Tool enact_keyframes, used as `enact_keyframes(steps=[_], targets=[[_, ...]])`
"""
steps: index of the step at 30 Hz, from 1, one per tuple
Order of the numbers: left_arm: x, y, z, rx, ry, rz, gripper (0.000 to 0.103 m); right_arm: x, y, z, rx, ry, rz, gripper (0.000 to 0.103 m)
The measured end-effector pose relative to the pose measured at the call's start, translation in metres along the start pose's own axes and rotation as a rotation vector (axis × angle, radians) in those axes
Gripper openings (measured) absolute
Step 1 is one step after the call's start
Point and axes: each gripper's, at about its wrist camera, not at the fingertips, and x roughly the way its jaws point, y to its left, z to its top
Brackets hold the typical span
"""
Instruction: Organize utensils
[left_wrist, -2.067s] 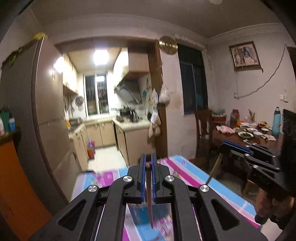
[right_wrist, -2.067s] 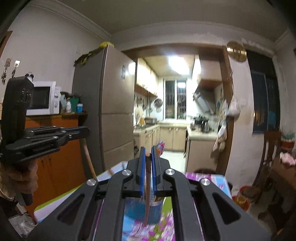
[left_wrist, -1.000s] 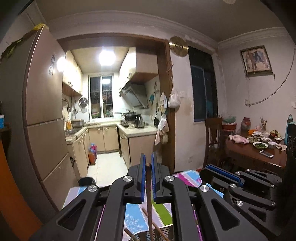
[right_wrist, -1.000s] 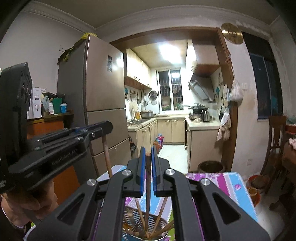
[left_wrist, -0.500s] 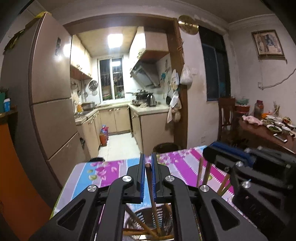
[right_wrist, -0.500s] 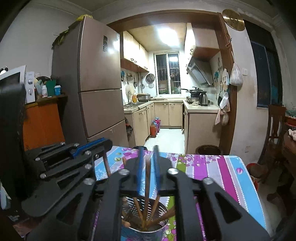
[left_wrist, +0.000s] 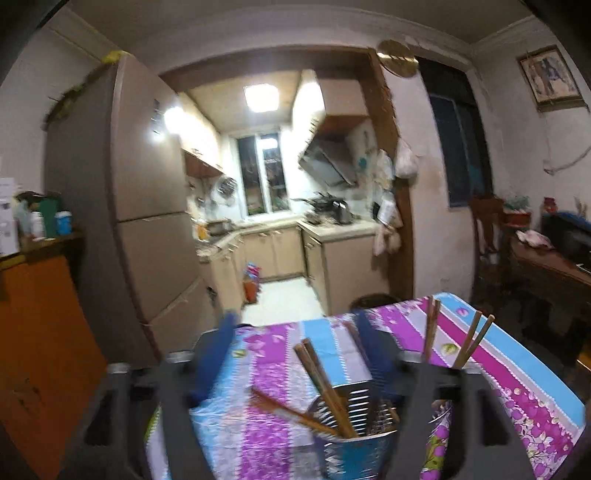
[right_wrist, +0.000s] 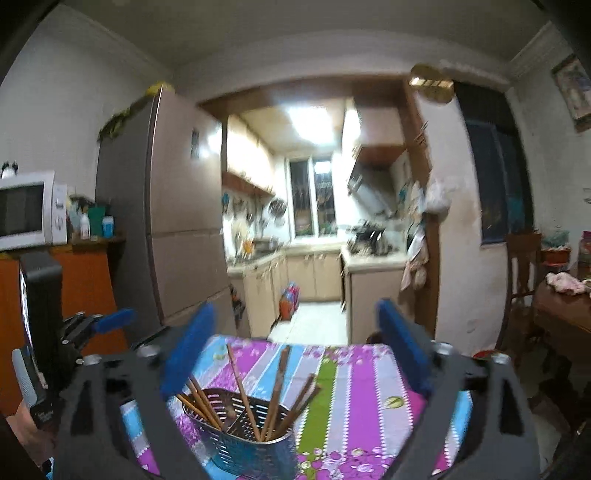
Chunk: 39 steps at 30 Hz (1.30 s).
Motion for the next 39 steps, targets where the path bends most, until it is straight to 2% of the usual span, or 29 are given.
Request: enact_keyframes(steps=[3,4,7,12,15,18,23,32,39], targets=[[-0.034,0.01,-0.002,-0.002,-0.038,0.049,0.088,-0.038,-0.007,-0.003,0.002,-0.058,-0.019,0.098],[-0.045,0.013,-0.004,-0.003,-0.047,0.068,0.096,-0.052,-0.008,-0.007,-0.003,-0.063,-0.031,0.098],[-0.08,0.021,-0.009,-0.033,-0.073,0.077,0.098,-0.082,-0.012,-0.018,-0.007,-0.06,-0.068,0.098],[-0.119,0.027,-0.024,-0.051,-0.002,0.073,0.098,-0.116,-0.016,-0.036,0.01,-0.001,-0.125,0.098],[-0.131,0.025,-0.04,-0.043,0.067,0.059,0.098,-0.137,-0.015,-0.05,0.038,-0.029,-0.191,0.098],[-0.142,0.02,-0.054,-0.029,0.068,0.083,0.098,-0.146,-0.014,-0.062,0.049,-0.004,-0.243,0.098],[-0.151,0.015,-0.068,-0.051,0.084,0.096,0.098,-0.143,-0.009,-0.073,0.014,0.083,-0.243,0.098],[-0.153,0.006,-0.068,-0.005,0.089,0.116,0.098,-0.15,0.004,-0.08,-0.023,0.094,-0.224,0.098],[-0.152,0.003,-0.069,-0.004,0.08,0.123,0.098,-0.15,0.005,-0.082,-0.04,0.108,-0.223,0.098]])
